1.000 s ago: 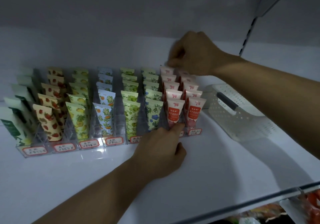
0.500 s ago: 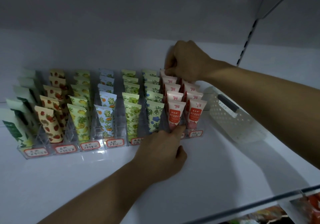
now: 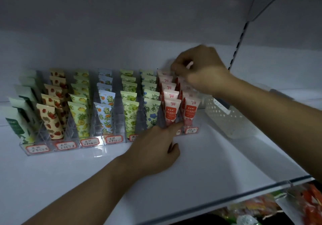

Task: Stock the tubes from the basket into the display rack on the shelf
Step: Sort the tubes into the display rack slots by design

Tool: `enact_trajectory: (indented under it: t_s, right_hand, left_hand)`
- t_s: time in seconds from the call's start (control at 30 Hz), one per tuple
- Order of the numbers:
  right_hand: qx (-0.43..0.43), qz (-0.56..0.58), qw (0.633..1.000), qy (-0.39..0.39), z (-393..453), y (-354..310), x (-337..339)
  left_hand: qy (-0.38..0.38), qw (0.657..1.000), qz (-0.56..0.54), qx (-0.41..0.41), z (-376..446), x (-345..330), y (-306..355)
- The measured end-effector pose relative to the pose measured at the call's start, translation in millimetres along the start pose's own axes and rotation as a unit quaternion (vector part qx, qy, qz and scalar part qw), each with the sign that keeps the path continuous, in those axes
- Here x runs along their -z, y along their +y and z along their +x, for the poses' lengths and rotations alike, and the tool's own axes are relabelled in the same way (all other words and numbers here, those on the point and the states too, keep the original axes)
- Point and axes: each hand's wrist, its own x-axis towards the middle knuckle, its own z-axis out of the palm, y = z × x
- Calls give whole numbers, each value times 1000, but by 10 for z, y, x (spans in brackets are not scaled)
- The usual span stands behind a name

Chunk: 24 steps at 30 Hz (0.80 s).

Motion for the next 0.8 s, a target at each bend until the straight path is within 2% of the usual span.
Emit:
enact_trajectory:
  t_s: [0.13, 0.23, 0.3, 0.4, 0.57, 0.7, 0.8]
  right_hand:
    - [94, -18, 993, -66, -268, -289, -76]
    - [89, -33, 987, -128, -277, -399, -178]
    - [85, -66, 982, -153, -246, -437, -267]
    - [77, -83, 983, -141, -190, -481, -363]
    - [31, -58, 991, -119, -141, -532, -455]
    - [3, -70, 994, -86, -148, -546, -569]
    - [46, -122, 991, -44, -248, -573, -586]
  left_hand:
    - [-28, 998, 40, -33, -67, 190, -47]
    - [-54, 994, 89, -34, -160, 376, -124]
    - [-32, 993, 108, -30, -270, 479, -211]
    - [17, 994, 103, -28, -440, 554, -328]
    - [49, 994, 102, -6, -566, 387, -311]
    - [34, 991, 130, 1, -551, 333, -272]
    - [23, 988, 152, 18, -555, 330, -250]
